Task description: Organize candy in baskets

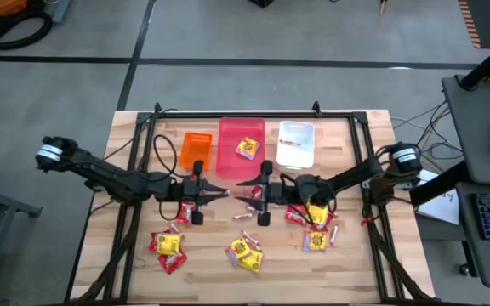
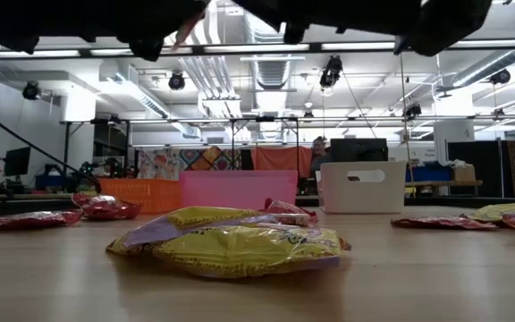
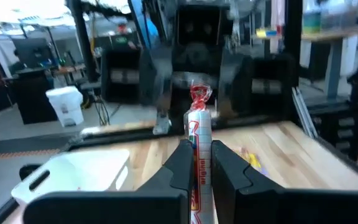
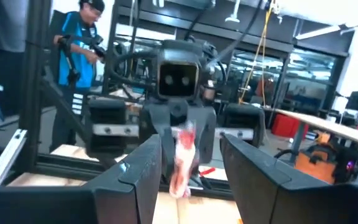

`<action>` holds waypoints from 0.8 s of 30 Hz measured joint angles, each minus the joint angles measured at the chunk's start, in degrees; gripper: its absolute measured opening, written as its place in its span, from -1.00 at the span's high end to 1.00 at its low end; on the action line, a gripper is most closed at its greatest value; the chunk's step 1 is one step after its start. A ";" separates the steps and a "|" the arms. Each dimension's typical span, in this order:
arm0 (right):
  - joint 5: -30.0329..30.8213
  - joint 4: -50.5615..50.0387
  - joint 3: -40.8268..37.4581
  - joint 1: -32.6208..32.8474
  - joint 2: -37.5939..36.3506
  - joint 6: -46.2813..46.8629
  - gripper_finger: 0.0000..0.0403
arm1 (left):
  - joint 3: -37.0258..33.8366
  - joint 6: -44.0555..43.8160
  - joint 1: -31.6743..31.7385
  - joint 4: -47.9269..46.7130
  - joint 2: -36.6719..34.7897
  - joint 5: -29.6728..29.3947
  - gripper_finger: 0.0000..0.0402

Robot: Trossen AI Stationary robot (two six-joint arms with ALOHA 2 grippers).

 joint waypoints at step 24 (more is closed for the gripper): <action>-3.48 -1.15 2.10 -2.45 2.24 1.35 0.83 | 3.50 2.21 0.87 7.28 9.35 -4.68 0.95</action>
